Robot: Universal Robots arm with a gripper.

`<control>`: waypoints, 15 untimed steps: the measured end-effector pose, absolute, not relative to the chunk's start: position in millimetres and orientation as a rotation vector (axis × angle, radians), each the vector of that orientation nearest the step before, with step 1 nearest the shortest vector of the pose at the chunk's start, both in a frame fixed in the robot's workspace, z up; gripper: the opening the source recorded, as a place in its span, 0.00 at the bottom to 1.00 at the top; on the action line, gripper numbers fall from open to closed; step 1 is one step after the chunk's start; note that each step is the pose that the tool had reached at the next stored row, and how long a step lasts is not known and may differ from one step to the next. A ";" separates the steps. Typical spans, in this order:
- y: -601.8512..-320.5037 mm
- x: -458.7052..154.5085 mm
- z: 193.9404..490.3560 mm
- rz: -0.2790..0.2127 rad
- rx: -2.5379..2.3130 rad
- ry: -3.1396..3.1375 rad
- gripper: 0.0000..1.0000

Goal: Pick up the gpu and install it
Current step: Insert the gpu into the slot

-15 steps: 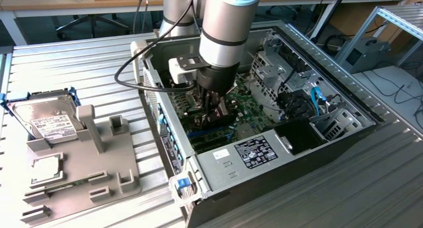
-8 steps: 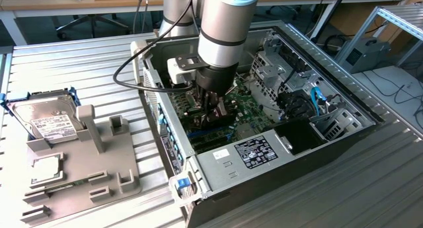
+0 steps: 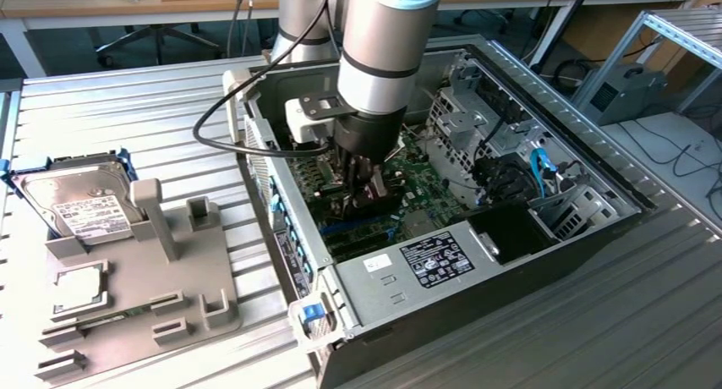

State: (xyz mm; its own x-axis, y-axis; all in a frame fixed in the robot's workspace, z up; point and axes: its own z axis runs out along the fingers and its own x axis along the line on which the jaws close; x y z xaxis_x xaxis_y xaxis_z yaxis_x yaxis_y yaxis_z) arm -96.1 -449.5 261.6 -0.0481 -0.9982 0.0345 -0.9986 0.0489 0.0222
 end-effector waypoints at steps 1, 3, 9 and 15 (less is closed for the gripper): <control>-449.5 -96.1 262.8 0.012 2.139 -2.245 0.27; -449.5 -96.1 265.0 0.012 2.140 -2.245 0.27; -449.8 -96.1 262.5 0.004 2.143 -2.248 0.27; -450.4 -96.1 258.9 0.004 2.142 -2.247 0.27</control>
